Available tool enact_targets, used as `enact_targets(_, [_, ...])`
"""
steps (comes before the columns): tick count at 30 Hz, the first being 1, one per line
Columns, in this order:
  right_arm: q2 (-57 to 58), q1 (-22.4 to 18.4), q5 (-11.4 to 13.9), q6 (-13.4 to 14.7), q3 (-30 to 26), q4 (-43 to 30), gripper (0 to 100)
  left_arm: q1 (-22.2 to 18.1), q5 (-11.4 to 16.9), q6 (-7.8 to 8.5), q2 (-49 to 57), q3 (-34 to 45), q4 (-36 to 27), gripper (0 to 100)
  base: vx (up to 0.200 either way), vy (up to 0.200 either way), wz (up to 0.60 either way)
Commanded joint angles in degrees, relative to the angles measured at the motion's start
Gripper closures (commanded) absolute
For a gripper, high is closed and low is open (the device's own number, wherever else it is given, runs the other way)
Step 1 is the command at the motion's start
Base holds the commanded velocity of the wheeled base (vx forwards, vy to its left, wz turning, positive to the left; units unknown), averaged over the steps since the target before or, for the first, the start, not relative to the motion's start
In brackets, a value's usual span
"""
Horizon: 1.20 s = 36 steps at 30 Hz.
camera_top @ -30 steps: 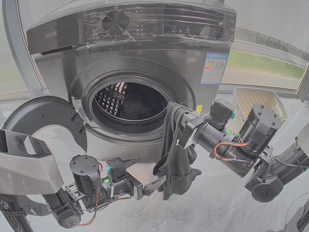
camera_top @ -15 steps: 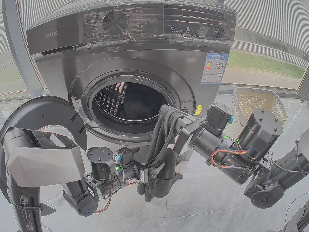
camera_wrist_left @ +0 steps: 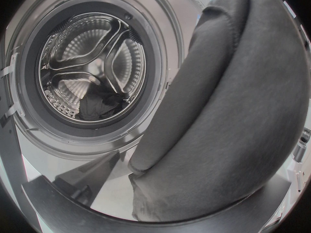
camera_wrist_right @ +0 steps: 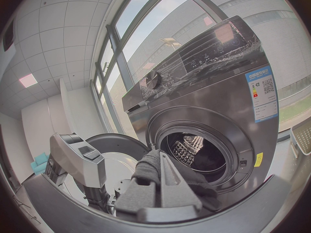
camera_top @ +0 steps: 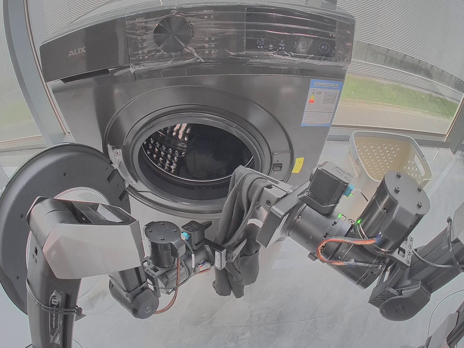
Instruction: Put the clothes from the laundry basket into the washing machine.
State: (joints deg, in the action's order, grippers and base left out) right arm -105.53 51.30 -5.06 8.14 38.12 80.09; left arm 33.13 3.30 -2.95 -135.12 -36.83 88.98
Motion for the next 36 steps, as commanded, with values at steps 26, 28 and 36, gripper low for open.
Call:
enact_targets(26, [-1.17,-5.07,0.66,-1.55,-15.71,-1.08,100,1.14,-0.93,-3.55,23.85,9.41,0.23,100,0.000,0.000,0.00])
enact_targets(28, [-1.17,-4.36,0.84,-1.11,-15.36,-0.64,100,1.14,-0.93,-4.08,25.78,9.76,0.14,100,0.000,0.000,0.00])
enact_targets(36, [-0.99,-5.24,0.14,-1.38,-21.33,-1.52,0,0.62,-0.93,-5.14,31.41,11.43,0.23,100,0.000,0.000,0.00])
